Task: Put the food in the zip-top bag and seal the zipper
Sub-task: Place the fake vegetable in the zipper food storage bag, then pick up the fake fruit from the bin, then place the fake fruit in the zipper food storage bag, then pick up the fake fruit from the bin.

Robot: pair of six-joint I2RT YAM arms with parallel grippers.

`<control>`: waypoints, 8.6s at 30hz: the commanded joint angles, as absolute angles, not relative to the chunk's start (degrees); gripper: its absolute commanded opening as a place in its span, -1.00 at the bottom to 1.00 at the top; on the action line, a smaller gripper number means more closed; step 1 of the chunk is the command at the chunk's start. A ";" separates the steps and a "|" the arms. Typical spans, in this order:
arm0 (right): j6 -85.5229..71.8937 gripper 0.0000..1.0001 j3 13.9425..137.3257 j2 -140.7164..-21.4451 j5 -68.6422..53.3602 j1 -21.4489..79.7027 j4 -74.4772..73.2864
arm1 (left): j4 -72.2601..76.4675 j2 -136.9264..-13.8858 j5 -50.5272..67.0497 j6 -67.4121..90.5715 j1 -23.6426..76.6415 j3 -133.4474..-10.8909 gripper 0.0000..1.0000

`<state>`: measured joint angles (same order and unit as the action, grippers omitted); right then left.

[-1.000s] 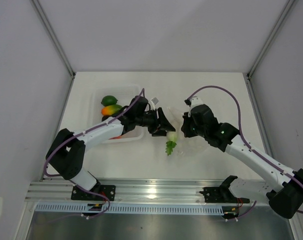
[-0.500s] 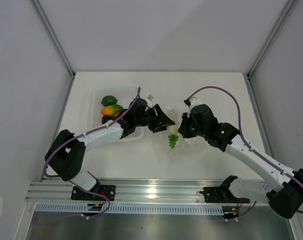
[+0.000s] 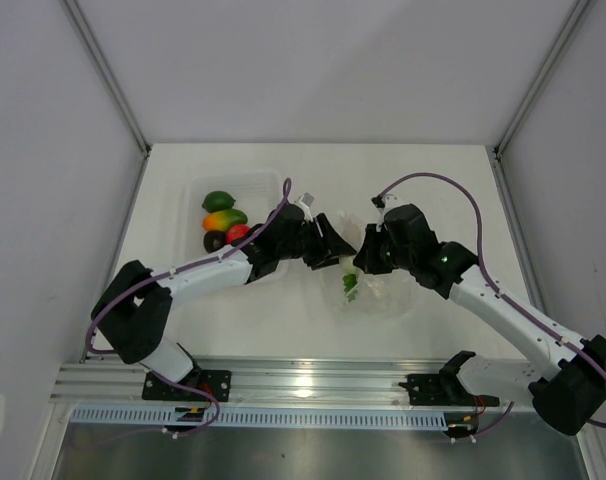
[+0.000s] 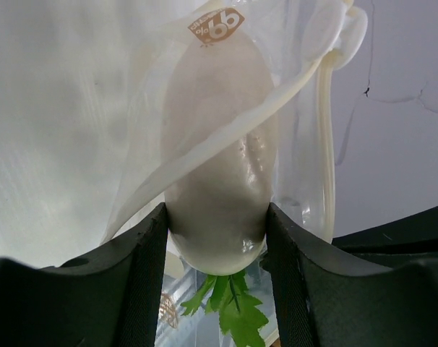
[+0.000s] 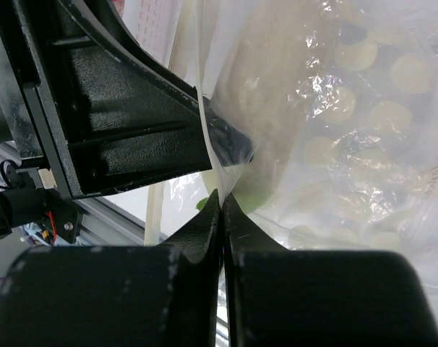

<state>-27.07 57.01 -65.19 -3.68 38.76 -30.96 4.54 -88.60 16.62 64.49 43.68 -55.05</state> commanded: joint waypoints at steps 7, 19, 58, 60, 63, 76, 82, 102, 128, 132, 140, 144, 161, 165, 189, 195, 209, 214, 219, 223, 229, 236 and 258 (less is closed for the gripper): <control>-27.95 -1.00 57.39 -63.72 -6.50 36.39 -28.92 | 5.80 -85.69 15.82 61.88 44.38 -54.76 0.60; -27.42 -1.00 56.69 -63.19 -7.38 34.98 -28.74 | 6.94 -83.67 15.91 61.00 44.38 -52.82 0.67; -25.14 -1.00 52.91 -63.63 -6.07 33.49 -29.00 | -45.08 -78.99 -20.13 56.23 22.52 -74.42 0.99; -25.14 -1.00 53.00 -63.46 -6.06 33.48 -28.92 | -49.47 -81.99 -18.20 58.00 20.84 -75.93 0.99; -25.22 -1.00 53.00 -63.54 -6.06 33.49 -29.00 | -58.65 -89.01 -19.76 61.95 19.25 -81.46 0.99; -25.14 -1.00 52.65 -63.19 -5.98 33.40 -29.27 | -62.07 -103.18 -17.23 67.85 16.88 -87.37 0.99; -24.96 -1.00 52.03 -63.37 -5.89 33.40 -28.65 | -57.92 -104.85 -16.00 65.48 15.38 -85.87 0.99; -24.43 -1.00 51.33 -64.25 -5.63 33.40 -28.04 | -53.18 -111.18 -11.69 65.21 14.59 -86.40 0.98; -24.70 -1.00 51.42 -63.37 -5.54 33.40 -28.04 | -49.66 -102.58 -10.55 63.02 14.59 -81.39 -0.67; -24.79 -1.00 51.42 -63.46 -5.62 33.40 -28.04 | -46.24 -96.18 -8.71 61.26 15.12 -79.11 -0.89; -25.14 -1.00 51.33 -63.54 -5.71 33.40 -27.86 | -20.74 -80.26 1.29 51.17 17.93 -64.53 -0.99; -25.22 -1.00 51.42 -63.72 -5.89 33.49 -27.51 | -0.47 -72.61 15.00 46.50 18.72 -52.85 -0.99; -25.40 -1.00 52.29 -63.90 -5.98 33.66 -27.77 | 17.66 -73.39 29.97 47.90 38.23 -42.63 -0.99; -25.66 -1.00 51.95 -63.63 -6.06 33.66 -27.86 | 20.39 -76.28 30.33 49.13 41.65 -41.66 -0.99; -26.72 -1.00 51.68 -62.75 -7.12 33.84 -27.51 | 21.54 -84.37 28.57 51.24 44.56 -43.85 -0.44; -26.81 -1.00 51.68 -62.58 -7.29 33.84 -27.60 | 17.67 -84.73 26.81 50.98 44.56 -44.64 0.48; -26.98 -1.00 51.77 -62.40 -7.29 33.84 -27.68 | 16.08 -81.92 24.79 48.69 45.09 -44.38 0.99; -26.72 -1.00 51.68 -62.23 -7.03 33.92 -27.86 | 14.86 -79.28 22.42 47.55 45.00 -43.77 0.99; -26.63 -1.00 51.33 -62.05 -6.86 33.84 -27.86 | 8.80 -75.15 16.28 44.57 44.91 -45.08 0.99; -26.63 -1.00 50.89 -62.14 -6.77 33.84 -27.86 | 1.95 -71.64 10.65 42.72 43.42 -47.28 0.99; -26.54 -1.00 50.63 -62.05 -6.68 33.84 -27.86 | -9.13 -68.03 0.90 43.33 38.07 -50.18 0.99; -26.46 -1.00 50.45 -62.49 -6.68 33.93 -27.60 | -29.51 -71.45 -9.21 48.50 30.24 -59.93 0.99; -26.28 -1.00 50.27 -63.28 -7.03 34.01 -27.33 | -62.77 -88.51 -15.56 71.89 17.23 -69.88 0.88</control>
<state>-26.37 50.46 -63.42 -6.96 33.69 -28.82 -61.45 -88.33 -17.37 69.19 18.92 -69.21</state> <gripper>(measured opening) 0.003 0.942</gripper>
